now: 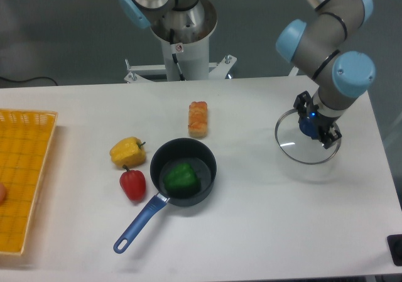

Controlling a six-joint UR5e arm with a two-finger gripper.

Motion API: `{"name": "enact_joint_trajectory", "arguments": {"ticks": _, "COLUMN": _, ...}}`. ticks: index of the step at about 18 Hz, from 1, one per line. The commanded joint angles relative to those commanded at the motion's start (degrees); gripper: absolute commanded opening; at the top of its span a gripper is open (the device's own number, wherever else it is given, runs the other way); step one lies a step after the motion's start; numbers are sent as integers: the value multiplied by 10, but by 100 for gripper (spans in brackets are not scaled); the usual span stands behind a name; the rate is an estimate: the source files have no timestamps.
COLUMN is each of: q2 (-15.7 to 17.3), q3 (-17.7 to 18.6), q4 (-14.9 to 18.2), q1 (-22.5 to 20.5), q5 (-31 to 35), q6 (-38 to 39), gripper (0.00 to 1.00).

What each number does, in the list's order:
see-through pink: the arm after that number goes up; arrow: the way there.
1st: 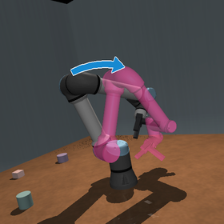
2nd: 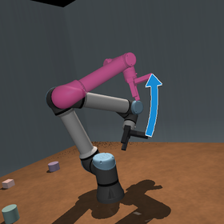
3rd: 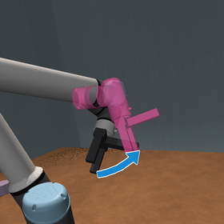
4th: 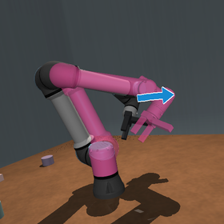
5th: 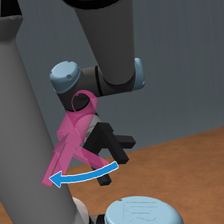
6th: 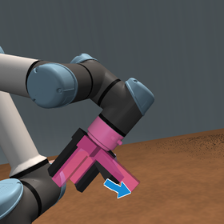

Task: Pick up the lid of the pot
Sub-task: 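Lift the glass lid by its rim, tilting it upward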

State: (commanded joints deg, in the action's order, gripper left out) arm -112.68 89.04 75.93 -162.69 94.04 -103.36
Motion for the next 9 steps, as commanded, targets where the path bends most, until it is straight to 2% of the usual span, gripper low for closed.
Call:
{"name": "enact_joint_trajectory", "arguments": {"ticks": 3, "q2": 3, "q3": -10, "q4": 20, "q1": -1, "q5": 1, "q6": 2, "gripper": 63}}
{"name": "enact_joint_trajectory", "arguments": {"ticks": 9, "q2": 13, "q3": -10, "q4": 32, "q1": -2, "q5": 1, "q6": 2, "gripper": 62}}
